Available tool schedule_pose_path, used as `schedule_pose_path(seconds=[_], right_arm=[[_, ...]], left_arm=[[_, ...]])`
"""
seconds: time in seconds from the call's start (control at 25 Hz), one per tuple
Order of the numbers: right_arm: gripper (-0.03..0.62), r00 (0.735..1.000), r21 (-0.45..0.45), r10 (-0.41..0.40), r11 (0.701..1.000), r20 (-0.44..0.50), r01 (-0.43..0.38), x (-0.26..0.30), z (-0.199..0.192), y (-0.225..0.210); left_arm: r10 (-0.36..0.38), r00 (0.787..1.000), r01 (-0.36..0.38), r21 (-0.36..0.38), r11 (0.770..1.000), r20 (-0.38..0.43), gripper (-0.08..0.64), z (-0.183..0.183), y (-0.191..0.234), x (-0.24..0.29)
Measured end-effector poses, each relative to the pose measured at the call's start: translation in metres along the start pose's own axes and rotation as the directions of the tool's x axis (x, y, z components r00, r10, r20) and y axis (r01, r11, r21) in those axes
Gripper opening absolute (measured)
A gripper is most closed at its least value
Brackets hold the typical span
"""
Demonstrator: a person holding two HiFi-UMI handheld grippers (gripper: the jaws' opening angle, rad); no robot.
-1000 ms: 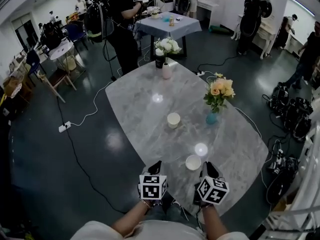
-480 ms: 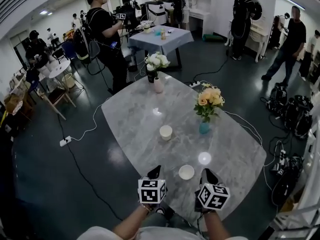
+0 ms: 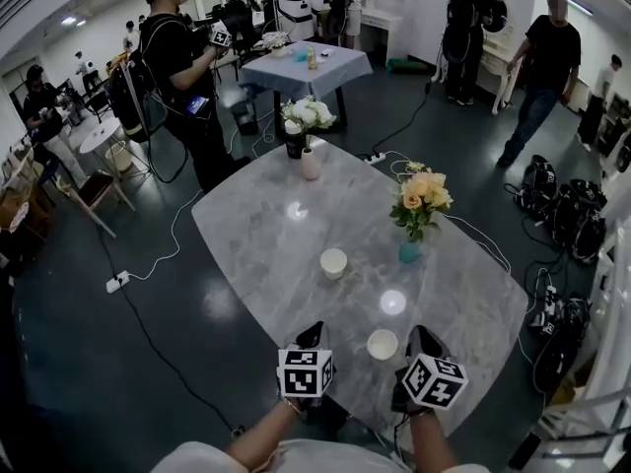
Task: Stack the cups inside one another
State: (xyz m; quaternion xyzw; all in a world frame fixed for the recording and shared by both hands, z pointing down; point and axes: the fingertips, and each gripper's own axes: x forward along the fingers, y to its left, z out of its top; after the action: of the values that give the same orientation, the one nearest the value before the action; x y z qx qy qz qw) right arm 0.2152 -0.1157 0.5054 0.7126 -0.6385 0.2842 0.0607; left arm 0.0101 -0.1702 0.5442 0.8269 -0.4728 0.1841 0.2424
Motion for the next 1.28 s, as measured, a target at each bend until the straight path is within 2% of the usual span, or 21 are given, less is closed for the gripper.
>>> schedule_pose_path(seconds=[0.2,0.48,0.76,1.0,1.28], right_arm=[[0.017,0.999,0.02,-0.047,0.999,0.024,0.046,0.01,0.011,0.032],[0.017,0.998,0.023,-0.06,0.998,0.027,0.059,0.037,0.01,0.085],[0.017,0.996,0.058,-0.086,0.995,0.032,0.084,0.057,0.0,0.127],[0.017,0.997,0.06,-0.072,0.996,0.007,0.072,0.089,-0.023,0.151],[0.017,0.997,0.043,-0.076,0.996,-0.022,0.077,0.118,-0.035,0.154]], left_arm=[[-0.053,0.998,0.053,0.017,0.998,-0.016,-0.005,0.017,0.033,0.007],[-0.122,0.992,0.123,0.026,0.992,-0.025,-0.005,0.038,0.068,0.025],[-0.184,0.98,0.19,0.08,0.978,-0.079,-0.005,0.042,0.096,0.033],[-0.201,0.973,0.212,0.099,0.972,-0.109,-0.005,0.036,0.114,0.053],[-0.21,0.967,0.224,0.089,0.97,-0.14,-0.005,0.028,0.123,0.067]])
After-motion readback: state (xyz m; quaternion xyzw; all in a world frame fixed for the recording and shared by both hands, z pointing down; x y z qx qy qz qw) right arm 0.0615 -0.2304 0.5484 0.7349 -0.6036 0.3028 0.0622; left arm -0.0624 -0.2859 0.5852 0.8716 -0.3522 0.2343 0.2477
